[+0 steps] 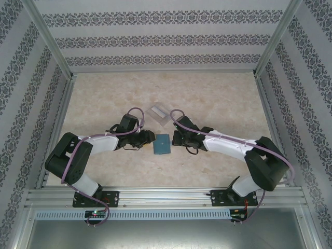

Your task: Put the credit cards into the card holder

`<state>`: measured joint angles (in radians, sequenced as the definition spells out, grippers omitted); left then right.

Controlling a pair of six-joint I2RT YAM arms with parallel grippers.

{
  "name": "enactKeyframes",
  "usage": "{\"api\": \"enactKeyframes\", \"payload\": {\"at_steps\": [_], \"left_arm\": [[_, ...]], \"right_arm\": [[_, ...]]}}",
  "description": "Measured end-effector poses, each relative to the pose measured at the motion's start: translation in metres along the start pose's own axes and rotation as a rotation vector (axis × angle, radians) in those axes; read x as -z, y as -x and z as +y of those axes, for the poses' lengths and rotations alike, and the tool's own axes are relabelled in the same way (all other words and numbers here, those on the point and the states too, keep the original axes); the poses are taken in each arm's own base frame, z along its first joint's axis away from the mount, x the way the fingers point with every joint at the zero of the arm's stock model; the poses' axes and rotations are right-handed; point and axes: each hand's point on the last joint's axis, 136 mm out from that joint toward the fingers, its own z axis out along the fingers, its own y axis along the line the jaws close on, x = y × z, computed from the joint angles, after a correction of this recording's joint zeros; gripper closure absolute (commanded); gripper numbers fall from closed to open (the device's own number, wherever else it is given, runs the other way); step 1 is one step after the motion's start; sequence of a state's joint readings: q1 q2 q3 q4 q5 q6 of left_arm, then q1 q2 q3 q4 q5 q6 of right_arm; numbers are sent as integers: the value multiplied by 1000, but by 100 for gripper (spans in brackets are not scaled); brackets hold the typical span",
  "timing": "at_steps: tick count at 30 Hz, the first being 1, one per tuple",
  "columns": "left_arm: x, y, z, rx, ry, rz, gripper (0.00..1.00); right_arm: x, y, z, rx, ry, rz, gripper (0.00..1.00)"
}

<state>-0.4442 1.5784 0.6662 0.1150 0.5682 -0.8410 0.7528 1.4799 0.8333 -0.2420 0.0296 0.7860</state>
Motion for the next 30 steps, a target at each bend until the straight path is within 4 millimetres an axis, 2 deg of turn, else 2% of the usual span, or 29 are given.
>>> {"api": "enactKeyframes", "payload": {"at_steps": [5, 10, 15, 21, 30], "left_arm": [[1, 3, -7, -21, -16, -3, 46], [1, 2, -9, -30, -28, 8, 42], [1, 0, -11, -31, -39, 21, 35], [1, -2, -13, -33, -49, 31, 32], [2, -3, -13, -33, -46, 38, 32]], "right_arm": [[21, 12, 30, 9, 126, -20, 100], [26, 12, 53, 19, 212, -8, 100], [29, 12, 67, 3, 281, 8, 100], [37, 15, 86, 12, 372, 1, 100], [41, 17, 94, 20, 413, -7, 100]]}}
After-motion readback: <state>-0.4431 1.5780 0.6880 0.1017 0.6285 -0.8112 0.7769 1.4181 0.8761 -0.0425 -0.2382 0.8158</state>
